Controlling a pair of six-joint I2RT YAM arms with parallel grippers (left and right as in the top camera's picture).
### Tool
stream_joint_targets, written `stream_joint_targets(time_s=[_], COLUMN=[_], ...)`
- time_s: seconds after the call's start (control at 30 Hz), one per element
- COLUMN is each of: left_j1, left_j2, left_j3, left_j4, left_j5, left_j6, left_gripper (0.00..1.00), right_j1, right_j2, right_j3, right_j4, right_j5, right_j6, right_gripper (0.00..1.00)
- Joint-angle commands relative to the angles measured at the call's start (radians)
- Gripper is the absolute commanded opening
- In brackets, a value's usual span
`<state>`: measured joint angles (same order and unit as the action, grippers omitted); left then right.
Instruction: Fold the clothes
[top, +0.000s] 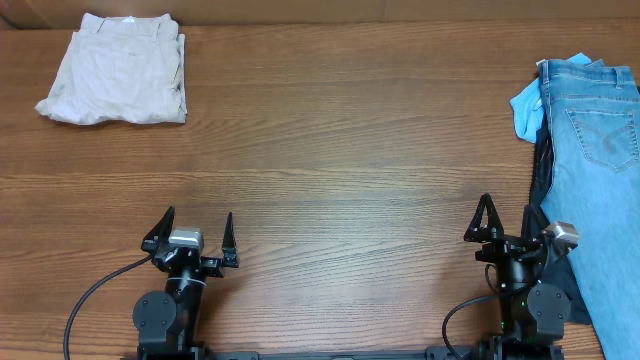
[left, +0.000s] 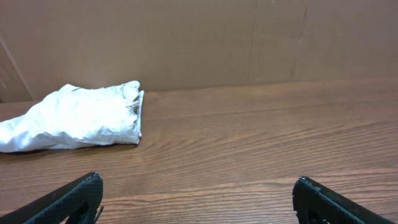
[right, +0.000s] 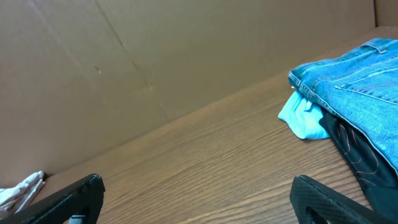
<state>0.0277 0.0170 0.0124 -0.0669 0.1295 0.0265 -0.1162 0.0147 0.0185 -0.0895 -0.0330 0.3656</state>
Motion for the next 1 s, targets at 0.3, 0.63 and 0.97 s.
stream_joint_targets(time_s=[0.3, 0.63, 0.97], left_j1=[0.007, 0.007, 0.007], left_j2=[-0.013, -0.013, -0.013], left_j3=[-0.008, -0.008, -0.008], left_j4=[0.001, 0.001, 0.001], left_j5=[-0.013, -0.013, -0.013], left_j6=[0.012, 0.012, 0.012], left_gripper=[1.00, 1.00, 1.00], right_j1=[-0.003, -0.003, -0.002], right_j2=[-0.011, -0.011, 0.007], right_j3=[-0.011, -0.011, -0.010], right_j4=[0.006, 0.017, 0.164], right_j5=[0.013, -0.117, -0.416], right_j6=[-0.002, 0.118, 0.170], right_gripper=[1.00, 1.00, 1.00])
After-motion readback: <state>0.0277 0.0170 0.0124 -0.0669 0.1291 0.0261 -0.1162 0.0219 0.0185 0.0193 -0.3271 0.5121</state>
